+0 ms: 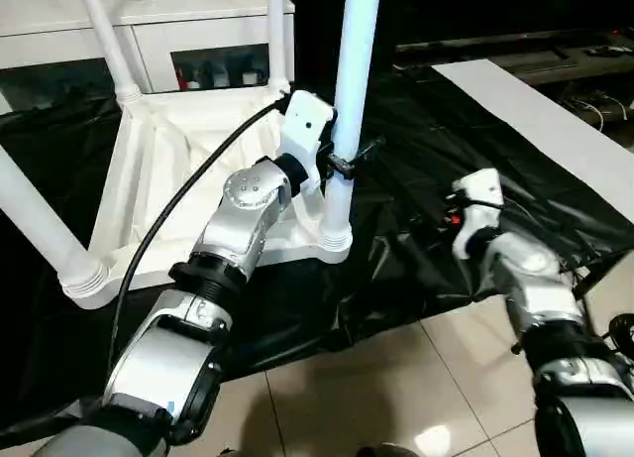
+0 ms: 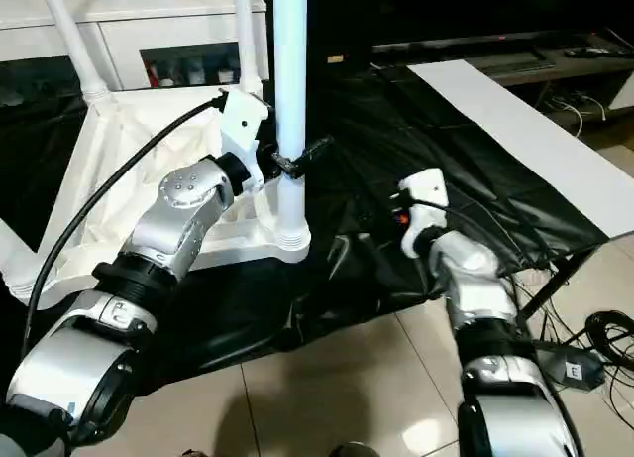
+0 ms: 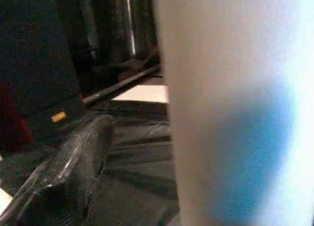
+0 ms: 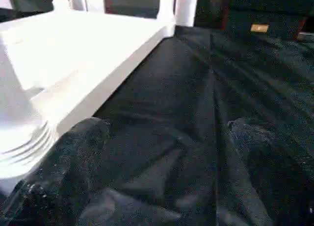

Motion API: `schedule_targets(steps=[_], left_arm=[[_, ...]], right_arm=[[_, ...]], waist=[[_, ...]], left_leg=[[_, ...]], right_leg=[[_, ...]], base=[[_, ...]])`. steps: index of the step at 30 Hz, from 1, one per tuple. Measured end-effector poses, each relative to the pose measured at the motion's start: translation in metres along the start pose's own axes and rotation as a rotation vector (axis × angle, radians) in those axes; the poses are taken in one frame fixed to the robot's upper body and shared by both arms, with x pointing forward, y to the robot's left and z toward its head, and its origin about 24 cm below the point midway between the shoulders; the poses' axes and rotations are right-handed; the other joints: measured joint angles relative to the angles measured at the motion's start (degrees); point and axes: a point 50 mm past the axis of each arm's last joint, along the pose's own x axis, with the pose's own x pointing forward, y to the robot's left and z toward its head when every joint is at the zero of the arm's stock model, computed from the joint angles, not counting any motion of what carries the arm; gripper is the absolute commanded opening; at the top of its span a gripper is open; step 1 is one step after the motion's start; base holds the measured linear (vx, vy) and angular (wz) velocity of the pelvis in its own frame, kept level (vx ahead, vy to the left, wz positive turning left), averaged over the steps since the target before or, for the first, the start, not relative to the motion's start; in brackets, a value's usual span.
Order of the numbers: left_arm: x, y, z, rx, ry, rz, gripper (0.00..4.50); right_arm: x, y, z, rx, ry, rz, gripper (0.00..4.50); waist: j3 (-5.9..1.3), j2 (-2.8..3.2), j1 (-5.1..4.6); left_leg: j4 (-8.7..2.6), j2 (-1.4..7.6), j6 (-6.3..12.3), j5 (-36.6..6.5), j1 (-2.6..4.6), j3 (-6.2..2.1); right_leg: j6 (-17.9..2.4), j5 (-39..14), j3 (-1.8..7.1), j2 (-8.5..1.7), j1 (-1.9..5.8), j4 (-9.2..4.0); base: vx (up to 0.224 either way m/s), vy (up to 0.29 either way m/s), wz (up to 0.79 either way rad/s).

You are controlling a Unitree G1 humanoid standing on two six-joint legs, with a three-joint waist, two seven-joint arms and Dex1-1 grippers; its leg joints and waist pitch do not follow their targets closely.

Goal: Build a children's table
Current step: Rotate table base

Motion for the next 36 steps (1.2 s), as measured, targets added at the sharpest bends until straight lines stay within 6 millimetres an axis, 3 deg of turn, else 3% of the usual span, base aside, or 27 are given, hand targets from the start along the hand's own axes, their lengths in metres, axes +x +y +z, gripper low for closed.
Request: schedule_targets(steps=[5, 9, 13, 15, 17, 21, 26, 28, 29, 31, 32, 33, 34, 36], left_arm=[[-0.012, -0.003, -0.014, -0.011, 0.021, -0.026, 4.5], [-0.04, -0.016, -0.032, -0.235, -0.009, -0.185, 4.5], [-0.063, -0.004, -0.037, -0.224, 0.025, -0.258, 4.5], [-0.077, 0.005, -0.043, -0.156, 0.081, -0.258, 4.5], [-0.092, 0.011, -0.054, -0.155, 0.135, -0.219, 4.5], [-0.122, 0.017, -0.076, -0.236, 0.172, 0.058, 4.5], [-0.146, 0.016, -0.07, -0.286, 0.079, 0.327, 4.5], [-0.158, 0.002, -0.073, -0.304, 0.083, 0.444, 4.5], [-0.161, -0.002, -0.076, -0.313, 0.102, 0.483, 4.5], [-0.164, -0.006, -0.078, -0.317, 0.14, 0.54, 4.5], [-0.164, -0.006, -0.077, -0.316, 0.139, 0.568, 4.5], [-0.163, -0.005, -0.074, -0.316, 0.123, 0.603, 4.5], [-0.163, -0.004, -0.072, -0.303, 0.121, 0.626, 4.5], [-0.162, 0.002, -0.067, -0.263, 0.122, 0.653, 4.5]], right_arm=[[-0.009, 0.014, -0.012, 0.002, 0.03, 0.034, 4.47], [-0.013, 0.021, -0.004, 0.005, -0.011, 0.047, 4.47], [-0.018, 0.027, -0.005, 0.002, -0.005, 0.066, 4.47], [-0.021, 0.033, -0.006, -0.006, 0.003, 0.084, 4.47], [-0.025, 0.037, -0.006, -0.011, 0.006, 0.082, 4.47], [-0.03, 0.037, -0.006, -0.021, 0.017, -0.062, 4.47], [-0.041, 0.042, -0.01, 0.018, -0.01, -0.196, 4.47], [-0.05, 0.046, -0.019, 0.034, 0.023, -0.254, 4.47], [-0.051, 0.047, -0.022, 0.04, 0.043, -0.269, 4.47], [-0.052, 0.048, -0.023, 0.049, 0.06, -0.285, 4.47], [-0.051, 0.05, -0.022, 0.051, 0.057, -0.287, 4.47], [-0.048, 0.053, -0.019, 0.055, 0.047, -0.281, 4.47], [-0.045, 0.057, -0.017, 0.064, 0.04, -0.271, 4.47], [-0.036, 0.067, -0.01, 0.052, 0.031, -0.234, 4.47]], waist=[[-0.06, 0.14, 0.01], [-0.06, 0.15, 0.45], [-0.05, 0.21, 1.26], [-0.09, 0.6, 1.7], [-0.07, 0.97, 1.79], [-0.01, 1.28, 1.86], [-0.04, 1.41, 1.77], [-0.01, 1.26, 1.47], [0.03, 1.21, 1.24], [0.08, 1.41, 0.52], [0.1, 1.43, 0.28], [0.25, 1.67, -0.05], [0.34, 1.69, -0.14], [0.61, 1.31, 0.27]], left_leg=[[-0.14, 0.01, 0.0, 0.0, -0.13, -0.04], [-0.19, 0.02, -0.01, 0.0, -0.22, 0.01], [-0.37, 0.01, -0.07, -0.05, -0.25, 0.09], [-0.49, 0.0, -0.16, -0.11, -0.19, 0.08], [-0.55, -0.02, -0.22, -0.16, -0.18, 0.09], [-0.58, -0.01, -0.25, -0.17, -0.19, 0.09], [-0.61, 0.01, -0.26, -0.17, -0.1, 0.09], [-0.62, -0.12, -0.3, -0.22, -0.39, -0.44], [-0.56, -0.18, -0.29, -0.2, -0.81, -1.12], [-0.54, -0.3, -0.31, -0.19, -1.72, -3.44], [-0.45, -0.3, -0.33, -0.17, -2.16, -4.26], [-0.46, -0.36, -0.68, 0.03, -2.39, -5.82], [-0.55, 0.2, -1.08, 0.27, -1.95, -5.89], [-0.71, 1.9, -1.75, 0.65, -0.8, -4.27]], right_leg=[[0.01, 0.01, -0.03, 0.0, -0.04, 0.01], [-0.38, 0.25, 0.0, 0.0, -0.33, 0.07], [-0.43, 0.28, 0.07, 0.01, -0.35, 0.1], [-0.39, 0.25, 0.12, 0.01, -0.29, 0.04], [-0.27, 0.18, 0.18, 0.0, -0.28, 0.02], [-0.16, 0.11, 0.18, 0.01, -0.26, 0.06], [0.42, -0.24, 0.22, 0.01, -0.1, 0.0], [0.8, -0.48, -0.27, -0.17, 0.37, -0.06], [0.89, -0.54, -0.95, -0.26, 0.56, -0.25], [0.81, -0.49, -3.15, -0.37, 1.21, -0.99], [0.71, -0.48, -3.48, -0.07, 1.42, -1.03], [-0.05, -0.61, -3.81, 0.39, 1.88, -0.68], [-0.86, -1.14, -3.3, 1.16, 2.07, -0.14], [-2.28, -2.78, -2.6, 1.92, 2.12, 2.58]], base=[[0.0, 0.0, 0.0], [0.013, 0.0, 0.01], [0.0, 0.0, 0.0], [0.0, 0.0, 0.0], [0.0, 0.0, 0.0], [0.0, 0.0, 0.0], [0.0, 0.0, 0.0], [0.0, 0.0, 0.0], [0.0, 0.0, 0.0], [-0.006, -0.044, 0.46], [-0.003, -0.056, 0.54], [-0.004, -0.099, 0.57], [0.01, -0.162, 0.45], [0.015, -0.248, 0.42]])
